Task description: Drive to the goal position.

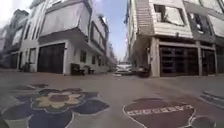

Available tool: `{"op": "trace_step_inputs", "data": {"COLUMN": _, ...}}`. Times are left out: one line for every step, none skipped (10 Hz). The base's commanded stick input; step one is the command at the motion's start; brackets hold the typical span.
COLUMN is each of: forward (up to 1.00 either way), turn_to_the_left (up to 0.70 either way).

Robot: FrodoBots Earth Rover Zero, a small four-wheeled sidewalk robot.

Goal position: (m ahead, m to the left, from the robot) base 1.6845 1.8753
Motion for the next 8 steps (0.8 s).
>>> {"op": "trace_step_inputs", "data": {"forward": 0.85, "turn_to_the_left": 0.0}}
{"op": "trace_step_inputs", "data": {"forward": 0.85, "turn_to_the_left": 0.0}}
{"op": "trace_step_inputs", "data": {"forward": 0.85, "turn_to_the_left": 0.0}}
{"op": "trace_step_inputs", "data": {"forward": 0.85, "turn_to_the_left": 0.0}}
{"op": "trace_step_inputs", "data": {"forward": 0.85, "turn_to_the_left": -0.03}}
{"op": "trace_step_inputs", "data": {"forward": 0.85, "turn_to_the_left": -0.1}}
{"op": "trace_step_inputs", "data": {"forward": 0.85, "turn_to_the_left": -0.28}}
{"op": "trace_step_inputs", "data": {"forward": 0.85, "turn_to_the_left": -0.34}}
